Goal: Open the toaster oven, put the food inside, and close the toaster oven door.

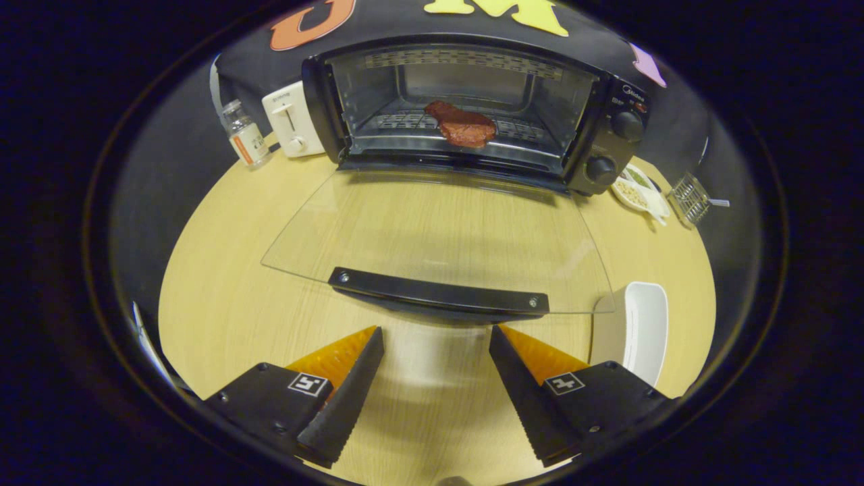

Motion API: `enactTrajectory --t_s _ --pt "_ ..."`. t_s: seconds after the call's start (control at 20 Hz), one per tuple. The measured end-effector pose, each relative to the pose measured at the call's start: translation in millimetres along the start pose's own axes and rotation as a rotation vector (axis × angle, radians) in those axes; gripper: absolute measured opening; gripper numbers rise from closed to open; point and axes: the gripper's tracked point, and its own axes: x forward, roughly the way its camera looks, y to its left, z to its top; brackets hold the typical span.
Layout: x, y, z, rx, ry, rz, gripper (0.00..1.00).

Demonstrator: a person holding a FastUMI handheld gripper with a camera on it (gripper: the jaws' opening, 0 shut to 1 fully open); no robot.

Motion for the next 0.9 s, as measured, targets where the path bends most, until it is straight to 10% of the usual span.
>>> enactTrajectory --t_s 0.9 --pt "-54.1 -1.6 122.6 0.024 -0.200 -0.004 1.00"
